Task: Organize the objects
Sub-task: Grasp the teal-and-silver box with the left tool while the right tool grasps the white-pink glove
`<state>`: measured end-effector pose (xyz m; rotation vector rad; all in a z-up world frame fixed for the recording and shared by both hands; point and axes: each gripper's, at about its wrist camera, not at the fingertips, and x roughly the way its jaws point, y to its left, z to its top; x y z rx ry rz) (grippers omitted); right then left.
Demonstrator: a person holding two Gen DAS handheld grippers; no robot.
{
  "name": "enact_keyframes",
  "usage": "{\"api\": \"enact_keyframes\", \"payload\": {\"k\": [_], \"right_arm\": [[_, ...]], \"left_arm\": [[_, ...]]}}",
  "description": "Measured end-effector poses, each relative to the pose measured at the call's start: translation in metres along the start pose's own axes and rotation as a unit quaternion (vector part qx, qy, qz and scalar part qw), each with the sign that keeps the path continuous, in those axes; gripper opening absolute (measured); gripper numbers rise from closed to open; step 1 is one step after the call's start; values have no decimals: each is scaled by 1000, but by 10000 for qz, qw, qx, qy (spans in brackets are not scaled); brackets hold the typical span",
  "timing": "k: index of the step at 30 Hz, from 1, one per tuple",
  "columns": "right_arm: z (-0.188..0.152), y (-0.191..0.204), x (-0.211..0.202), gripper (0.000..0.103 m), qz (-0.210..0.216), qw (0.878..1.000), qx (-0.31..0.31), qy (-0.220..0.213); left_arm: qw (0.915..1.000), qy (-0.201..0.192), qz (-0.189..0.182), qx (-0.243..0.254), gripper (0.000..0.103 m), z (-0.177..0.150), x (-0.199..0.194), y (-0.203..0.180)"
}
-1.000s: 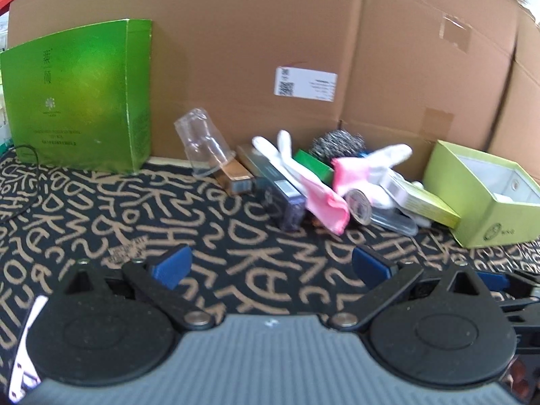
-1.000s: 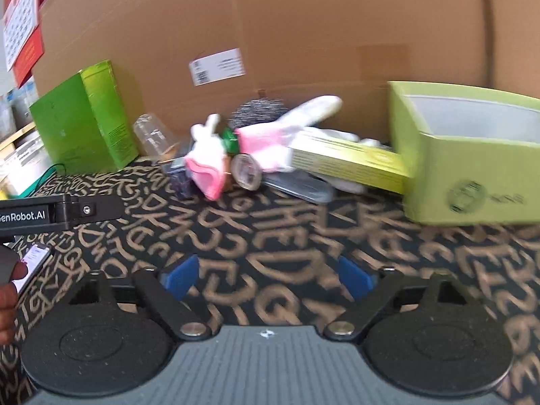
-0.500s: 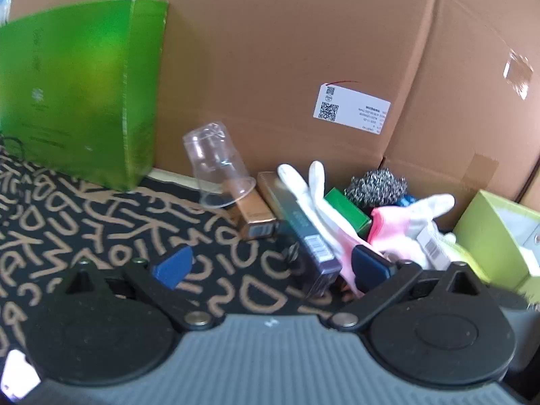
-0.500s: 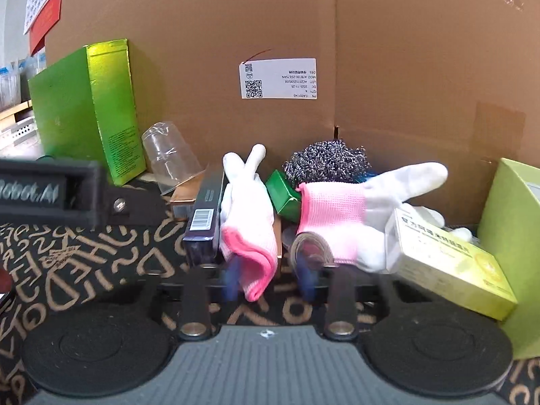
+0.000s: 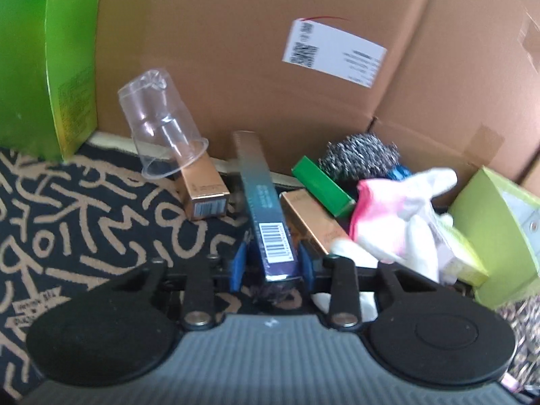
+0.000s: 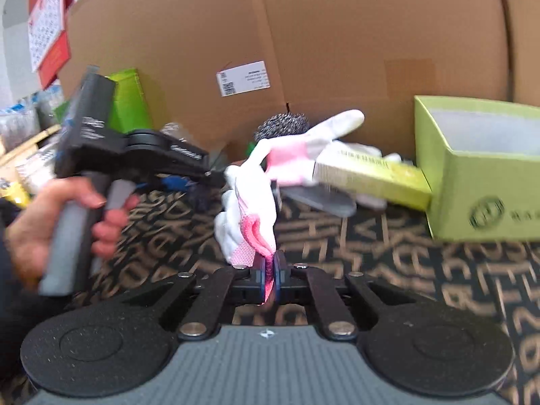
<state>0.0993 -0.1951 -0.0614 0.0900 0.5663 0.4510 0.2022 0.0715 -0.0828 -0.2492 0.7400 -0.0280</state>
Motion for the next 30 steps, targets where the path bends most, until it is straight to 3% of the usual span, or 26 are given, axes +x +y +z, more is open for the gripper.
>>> {"api": "enact_keyframes", "payload": {"k": [5,11,13,14,15,16,17,21,24,27,30], "right_arm": [[-19,-6,-33,7,248,9992,207,215],[-38,-4,-60,11,-225,9982,-212,505],[-40,-3,-64,28,-443,9968,-370,561],[-39,-3,-66,45,-550,9963,-441,497],[-37,-2,-66,62,-635,9958,-515,411],[-35,-1,-68,67,-700,9953,-595,312],[-32,2,-68,71,-748,9947,-668,213],[-22,11,-55,74,-503,9945,-909,124],[-16,5,-28,78,-224,9949,-888,414],[-11,-3,-3,78,-162,9941,-828,683],[-6,-6,11,78,158,9932,-657,948]], "left_arm": [[9990,100,-59,431,24,-25,-30,-8],[9968,101,-366,707,24,-75,-90,-12],[9964,33,-397,753,28,-87,-102,-15],[9962,-25,-380,788,31,-88,-106,-17],[9959,-92,-350,831,43,-87,-108,-20],[9957,-175,-294,862,52,-86,-109,-22],[9955,-239,-219,892,53,-84,-109,-25],[9948,-174,-142,993,52,-74,-93,-32],[9952,-21,-84,976,44,-70,-81,-31],[9960,-13,-134,886,44,-67,-79,-28],[9951,-23,-108,981,44,-65,-76,-29]]}}
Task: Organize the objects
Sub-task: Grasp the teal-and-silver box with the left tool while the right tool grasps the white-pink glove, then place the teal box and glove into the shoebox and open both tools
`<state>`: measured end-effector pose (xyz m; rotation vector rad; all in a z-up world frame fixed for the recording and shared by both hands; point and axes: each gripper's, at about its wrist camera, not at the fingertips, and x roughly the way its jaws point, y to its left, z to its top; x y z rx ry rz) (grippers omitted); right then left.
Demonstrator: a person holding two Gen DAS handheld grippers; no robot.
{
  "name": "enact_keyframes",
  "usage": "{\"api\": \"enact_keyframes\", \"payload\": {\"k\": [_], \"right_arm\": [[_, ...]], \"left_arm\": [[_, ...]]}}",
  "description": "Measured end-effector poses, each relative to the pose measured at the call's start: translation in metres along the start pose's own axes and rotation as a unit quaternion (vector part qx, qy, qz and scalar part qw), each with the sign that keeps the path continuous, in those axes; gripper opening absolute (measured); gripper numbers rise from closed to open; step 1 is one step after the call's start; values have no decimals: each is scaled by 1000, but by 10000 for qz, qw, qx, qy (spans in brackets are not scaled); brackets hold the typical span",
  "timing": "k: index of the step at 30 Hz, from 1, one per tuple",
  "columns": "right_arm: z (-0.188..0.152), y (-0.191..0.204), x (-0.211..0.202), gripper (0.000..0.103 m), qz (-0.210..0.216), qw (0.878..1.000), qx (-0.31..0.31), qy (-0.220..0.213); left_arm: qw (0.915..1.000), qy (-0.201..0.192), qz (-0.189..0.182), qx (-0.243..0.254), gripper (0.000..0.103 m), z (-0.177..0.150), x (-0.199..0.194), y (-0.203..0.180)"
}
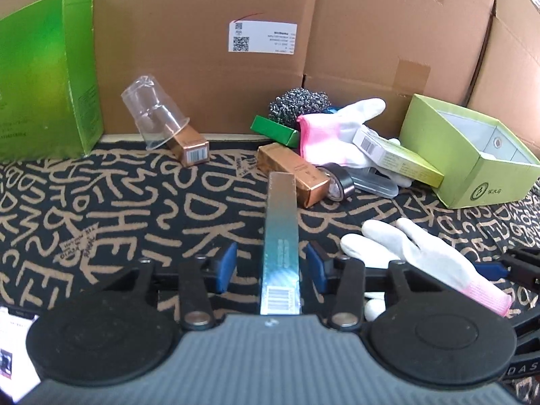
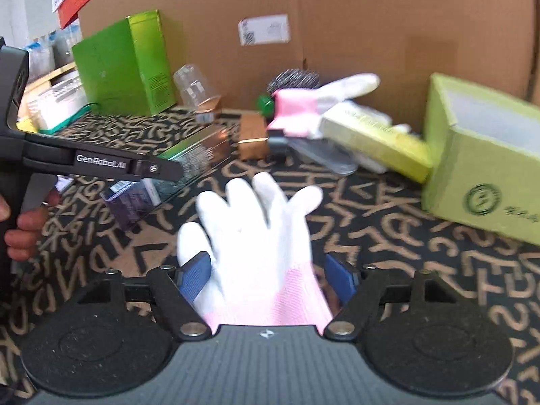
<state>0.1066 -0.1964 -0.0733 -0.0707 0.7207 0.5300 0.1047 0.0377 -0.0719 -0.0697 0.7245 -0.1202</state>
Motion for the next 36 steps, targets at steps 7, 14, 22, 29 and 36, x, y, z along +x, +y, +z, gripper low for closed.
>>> {"api": "enact_keyframes", "payload": {"k": [7,14,22,29,36], "right_arm": [[-7,45,-2,70,-72,9940,-1089,117],[-4,29,-11,13,-302,9961,-828,80],[-9,13,-43,12,-275,9985,-364,-303],[-2,-14,-83,12,-576,9943,33,-894],[18,-66,-124,12,-1202,9800,564,-1485]], "left_arm": [[9999,91,-68,41,39,1,6,-3],[9998,152,-111,84,30,0,7,-4],[9992,73,-389,88,22,1,-8,-15],[9935,-359,-997,404,22,27,-38,-55],[9797,-870,-1522,973,22,75,-50,-136]]}}
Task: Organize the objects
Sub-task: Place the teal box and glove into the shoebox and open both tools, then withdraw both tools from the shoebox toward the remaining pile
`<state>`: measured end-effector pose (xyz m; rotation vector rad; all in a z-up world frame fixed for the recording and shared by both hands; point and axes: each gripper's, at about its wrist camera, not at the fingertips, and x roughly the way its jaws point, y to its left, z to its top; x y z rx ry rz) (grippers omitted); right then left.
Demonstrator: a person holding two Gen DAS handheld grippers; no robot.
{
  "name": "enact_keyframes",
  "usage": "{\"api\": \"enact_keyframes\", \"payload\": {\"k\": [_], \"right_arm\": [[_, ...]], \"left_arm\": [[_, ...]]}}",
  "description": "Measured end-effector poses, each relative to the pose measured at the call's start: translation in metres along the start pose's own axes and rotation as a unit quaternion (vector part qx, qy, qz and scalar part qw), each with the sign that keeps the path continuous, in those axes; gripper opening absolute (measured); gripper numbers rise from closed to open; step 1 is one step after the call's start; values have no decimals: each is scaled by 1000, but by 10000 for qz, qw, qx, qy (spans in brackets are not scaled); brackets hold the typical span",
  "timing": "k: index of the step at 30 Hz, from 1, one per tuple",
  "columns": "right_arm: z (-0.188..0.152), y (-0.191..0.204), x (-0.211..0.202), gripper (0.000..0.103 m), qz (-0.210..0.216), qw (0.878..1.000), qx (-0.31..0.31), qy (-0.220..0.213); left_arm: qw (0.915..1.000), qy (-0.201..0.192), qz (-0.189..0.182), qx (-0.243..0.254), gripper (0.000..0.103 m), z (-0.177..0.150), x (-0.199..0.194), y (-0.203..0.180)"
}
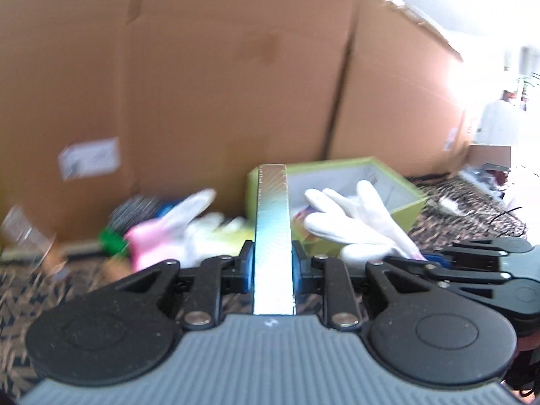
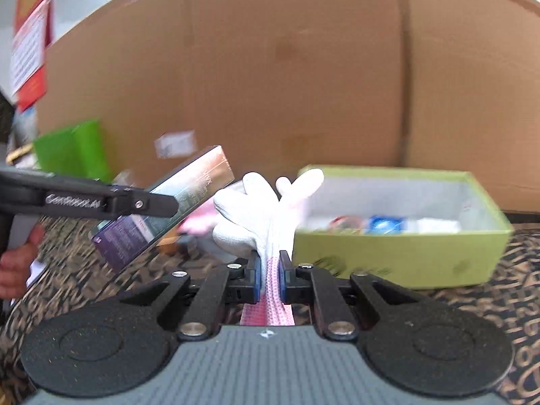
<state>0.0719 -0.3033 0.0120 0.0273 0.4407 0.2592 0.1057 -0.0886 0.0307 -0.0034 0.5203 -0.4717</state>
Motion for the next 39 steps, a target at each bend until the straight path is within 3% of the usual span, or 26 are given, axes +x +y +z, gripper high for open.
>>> {"api": "enact_keyframes", "payload": {"k": [9,16,21,26,27,28,29,30,31,33,39], "right_arm": [[41,-80,13,12,-863,9924,657,-585],[49,-132,51,12,-1266,9830,1036,-837],[44,-154,84,12,-1446,9825,1050,-520],[34,-160,122,12,-1500,9857,739,231],[32,-159,130,13,-1513,9855,643,431],[30,-159,135,13,-1558,9845,561,574],[29,-157,138,17,-1601,9840,472,626],[28,-156,140,29,-1636,9835,383,663],[28,-154,140,38,-1685,9829,340,666],[27,-151,135,73,-1813,9817,300,509],[26,-143,100,77,-1856,9822,252,107]], "left_arm": [[9977,-116,-651,-177,22,63,76,-64],[9959,129,-815,-382,22,76,160,-80],[9954,247,-852,-370,22,70,201,-81],[9956,285,-840,-297,23,57,222,-79],[9958,210,-844,-279,33,55,223,-79],[9959,164,-852,-268,55,55,223,-79],[9961,102,-824,-283,68,55,220,-80],[9968,-15,-738,-300,87,54,217,-79],[9974,-160,-638,-291,97,56,214,-81],[9978,-381,-498,-218,103,55,206,-79],[9982,-386,-354,-276,103,54,182,-73]]}}
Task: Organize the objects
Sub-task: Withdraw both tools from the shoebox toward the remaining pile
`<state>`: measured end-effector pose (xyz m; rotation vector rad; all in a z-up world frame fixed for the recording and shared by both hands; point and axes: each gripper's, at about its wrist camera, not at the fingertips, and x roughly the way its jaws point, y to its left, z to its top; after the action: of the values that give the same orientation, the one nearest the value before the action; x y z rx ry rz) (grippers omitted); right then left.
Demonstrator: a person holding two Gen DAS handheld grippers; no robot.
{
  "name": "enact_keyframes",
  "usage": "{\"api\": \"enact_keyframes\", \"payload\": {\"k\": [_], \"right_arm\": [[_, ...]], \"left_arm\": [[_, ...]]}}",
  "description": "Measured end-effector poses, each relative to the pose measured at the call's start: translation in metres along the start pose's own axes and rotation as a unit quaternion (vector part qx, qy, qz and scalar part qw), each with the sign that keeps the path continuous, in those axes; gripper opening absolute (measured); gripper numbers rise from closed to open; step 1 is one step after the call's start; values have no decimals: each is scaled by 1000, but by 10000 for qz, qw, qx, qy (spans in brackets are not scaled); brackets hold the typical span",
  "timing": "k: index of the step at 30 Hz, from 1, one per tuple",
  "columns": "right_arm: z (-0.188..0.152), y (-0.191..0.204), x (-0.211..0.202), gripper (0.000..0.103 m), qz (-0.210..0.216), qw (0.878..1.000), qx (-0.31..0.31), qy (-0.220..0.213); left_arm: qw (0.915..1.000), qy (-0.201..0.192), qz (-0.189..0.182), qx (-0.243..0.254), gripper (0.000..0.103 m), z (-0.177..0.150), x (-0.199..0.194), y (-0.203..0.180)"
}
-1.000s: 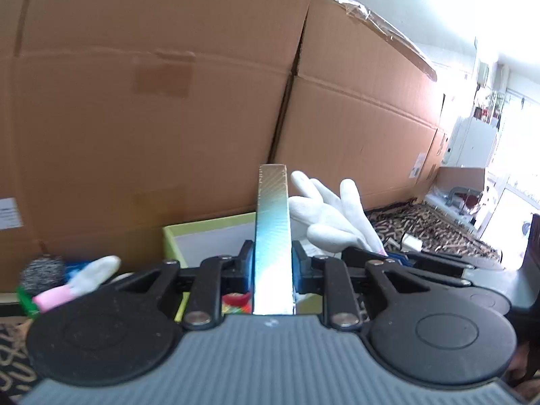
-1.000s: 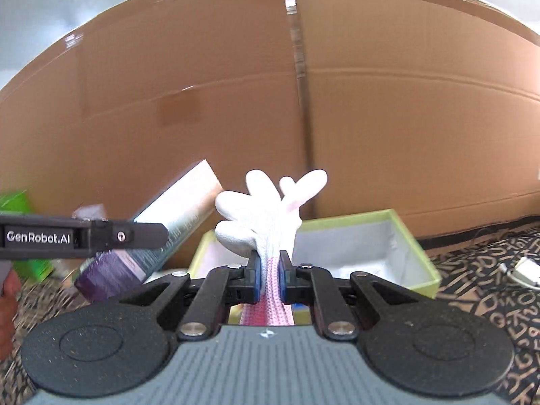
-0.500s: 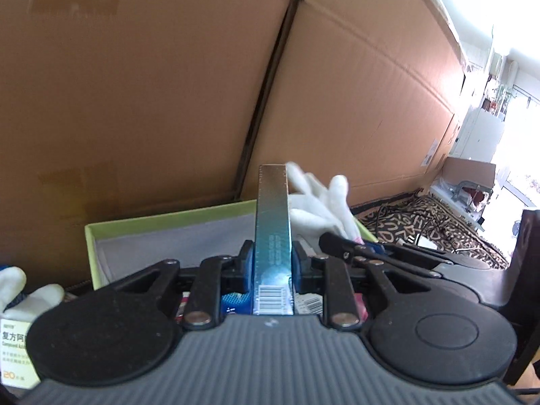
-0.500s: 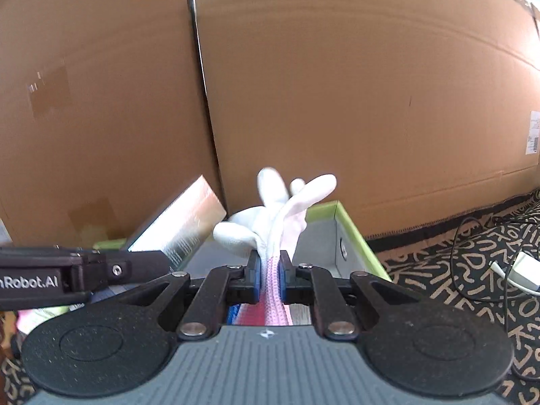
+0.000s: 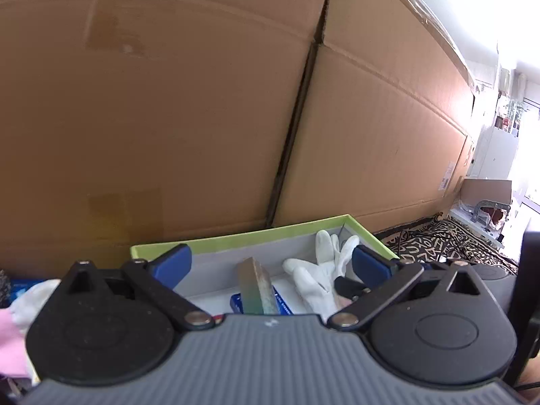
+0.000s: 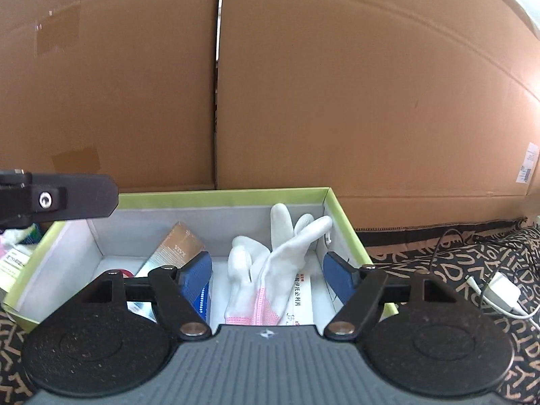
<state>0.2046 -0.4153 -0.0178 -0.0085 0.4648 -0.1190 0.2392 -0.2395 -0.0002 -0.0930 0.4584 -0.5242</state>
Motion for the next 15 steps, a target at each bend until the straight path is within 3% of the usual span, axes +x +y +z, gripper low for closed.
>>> {"api": "enact_keyframes", "payload": {"k": [5,10,15], "right_arm": [[1,-2,-34,79,77,9991,260,-312],[-11,6,-86,83,346,9959,645,-533],[-34,23,-133,86,648,9927,784,-652]], "left_arm": [[9998,-17,125,138,103,-7,-38,1],[9959,226,632,602,103,-28,-77,-5],[9959,121,584,677,103,-49,-121,-6]]}}
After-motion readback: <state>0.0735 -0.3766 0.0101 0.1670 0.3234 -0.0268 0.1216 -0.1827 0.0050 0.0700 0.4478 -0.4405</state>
